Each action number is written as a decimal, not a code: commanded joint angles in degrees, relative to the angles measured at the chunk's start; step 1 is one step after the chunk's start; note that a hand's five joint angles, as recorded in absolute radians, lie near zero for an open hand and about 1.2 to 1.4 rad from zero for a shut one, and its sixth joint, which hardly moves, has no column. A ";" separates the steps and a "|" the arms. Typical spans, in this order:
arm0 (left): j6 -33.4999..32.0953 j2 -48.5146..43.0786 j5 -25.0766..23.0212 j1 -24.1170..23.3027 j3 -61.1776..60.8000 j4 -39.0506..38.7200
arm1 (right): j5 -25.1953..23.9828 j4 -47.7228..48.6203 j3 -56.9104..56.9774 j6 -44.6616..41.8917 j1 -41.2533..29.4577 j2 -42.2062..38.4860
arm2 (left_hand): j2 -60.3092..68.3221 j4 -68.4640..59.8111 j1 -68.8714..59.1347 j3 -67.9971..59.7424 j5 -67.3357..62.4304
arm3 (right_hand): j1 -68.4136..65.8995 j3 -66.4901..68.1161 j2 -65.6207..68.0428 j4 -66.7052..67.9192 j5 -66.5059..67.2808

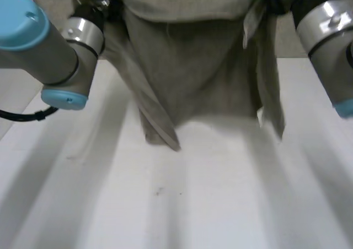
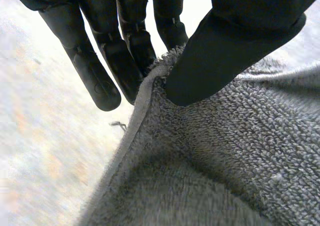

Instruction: Fold the towel.

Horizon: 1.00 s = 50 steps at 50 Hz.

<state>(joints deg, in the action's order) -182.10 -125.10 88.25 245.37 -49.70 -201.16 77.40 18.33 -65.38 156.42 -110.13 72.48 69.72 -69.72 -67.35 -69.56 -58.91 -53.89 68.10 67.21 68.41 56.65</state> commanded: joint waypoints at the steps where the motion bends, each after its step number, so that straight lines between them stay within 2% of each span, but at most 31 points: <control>1: -3.43 7.76 5.26 -0.42 -15.74 -3.63 | 0.03 4.90 -4.39 1.96 -0.08 0.39 | 10.28 -10.28 -12.65 -10.44 -11.09 | -26.11 11.90 12.79 11.59 13.35; 2: -3.44 7.77 5.26 -0.42 -15.78 -3.63 | 0.03 4.88 -4.41 1.96 -0.08 0.39 | 10.28 -10.28 -12.65 -10.44 -11.09 | -26.11 11.90 12.79 11.59 13.35; 4: -4.85 8.12 5.26 -0.33 -19.47 -3.45 | -0.76 -1.33 -8.08 1.79 -0.08 0.30 | 10.28 -10.28 -12.65 -10.44 -11.09 | -26.11 11.90 12.79 11.59 13.35; 6: -8.08 8.99 5.18 -0.33 -27.34 -3.19 | -1.55 -4.76 -10.10 1.53 0.00 0.04 | 10.28 -10.28 -12.65 -10.44 -11.09 | -26.11 11.90 12.79 11.59 13.35; 7: -8.10 9.00 5.18 -0.33 -27.38 -3.19 | -1.55 -4.79 -10.12 1.52 0.00 0.03 | 10.28 -10.28 -12.65 -10.44 -11.09 | -26.11 11.90 12.79 11.59 13.35; 9: -10.72 11.18 4.83 -0.77 -35.60 -3.19 | -2.08 -10.56 -13.97 0.83 0.35 -1.10 | 10.28 -10.28 -12.65 -10.44 -11.09 | -26.11 11.90 12.79 11.59 13.35; 13: -12.32 13.31 4.74 -2.00 -42.94 -3.10 | -1.99 -14.63 -18.03 -0.67 0.71 -2.51 | 10.28 -10.28 -12.65 -10.44 -11.09 | -26.11 11.90 12.79 11.59 13.35; 15: -12.67 14.01 4.65 -3.58 -45.84 -2.93 | -1.64 -16.13 -19.96 -1.73 0.71 -2.87 | 10.28 -10.28 -12.65 -10.44 -11.09 | -26.11 11.90 12.79 11.59 13.35; 17: -12.76 14.27 4.65 -7.52 -50.91 -1.44 | -1.47 -18.14 -23.73 -4.44 0.71 -2.95 | 10.28 -10.28 -12.65 -10.44 -11.09 | -26.11 11.90 12.79 11.59 13.35; 18: -12.76 14.27 4.65 -7.54 -50.93 -1.43 | -1.47 -18.15 -23.74 -4.45 0.71 -2.95 | 10.28 -10.28 -12.65 -10.44 -11.09 | -26.11 11.90 12.79 11.59 13.35; 20: -12.58 14.27 4.74 -10.95 -54.26 1.19 | -1.29 -18.85 -26.63 -6.73 0.71 -2.43 | 10.28 -10.28 -12.65 -10.44 -11.09 | -26.11 11.90 12.79 11.59 13.35; 23: -12.58 14.36 4.91 -12.37 -55.07 2.88 | -1.11 -18.85 -27.61 -7.53 0.80 -2.16 | 10.28 -10.28 -12.65 -10.44 -11.09 | -26.11 11.90 12.79 11.59 13.35; 25: -12.58 14.54 5.44 -14.47 -55.42 5.94 | -1.11 -18.85 -28.57 -8.23 1.06 -1.99 | -7.08 7.08 4.72 6.93 6.27 | -26.11 11.90 12.79 11.59 13.35; 26: -12.58 14.54 5.44 -14.48 -55.42 5.95 | -1.11 -18.85 -28.58 -8.23 1.06 -1.99 | -7.19 7.19 4.82 7.03 6.38 | -26.11 11.90 12.79 11.59 13.35; 28: -12.76 15.06 6.05 -15.09 -54.63 7.79 | -0.76 -18.85 -29.19 -8.23 2.72 -1.20 | -39.48 39.48 37.11 39.32 38.67 | -26.11 11.90 12.79 11.59 13.35; 29: -12.76 15.06 6.06 -15.10 -54.63 7.80 | -0.76 -18.85 -29.19 -8.23 2.73 -1.20 | -39.65 39.65 37.29 39.50 38.85 | -26.11 11.90 12.79 11.59 13.35; 30: -12.76 15.67 6.40 -14.66 -53.76 8.15 | -0.68 -18.77 -29.71 -8.23 3.69 -0.24 | -56.64 56.64 54.28 56.49 55.83 | -26.11 11.90 12.79 11.59 13.35; 32: -12.67 16.29 6.93 -14.05 -52.70 7.89 | -0.85 -18.77 -30.42 -8.32 4.57 0.56 | -59.72 59.72 57.35 59.56 58.91 | -26.11 11.90 12.79 11.59 13.35; 38: -12.23 16.65 7.11 -7.11 -51.02 8.50 | -0.94 -17.19 -32.09 -7.62 5.89 0.74 | -59.17 59.17 56.81 59.02 58.37 | -26.11 11.90 12.79 11.59 13.35; 50: -11.97 17.44 7.02 -3.67 -55.94 11.23 | -0.85 -11.65 -32.36 0.47 9.58 -1.99 | -55.80 55.80 53.44 55.65 55.00 | -26.11 11.90 12.79 11.59 13.35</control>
<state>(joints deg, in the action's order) -194.05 -108.27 95.38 240.39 -103.11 -191.26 76.56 4.56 -98.01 153.21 -102.09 72.20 10.71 -10.79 -11.32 -10.84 -2.03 -53.89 68.10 67.21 68.41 56.76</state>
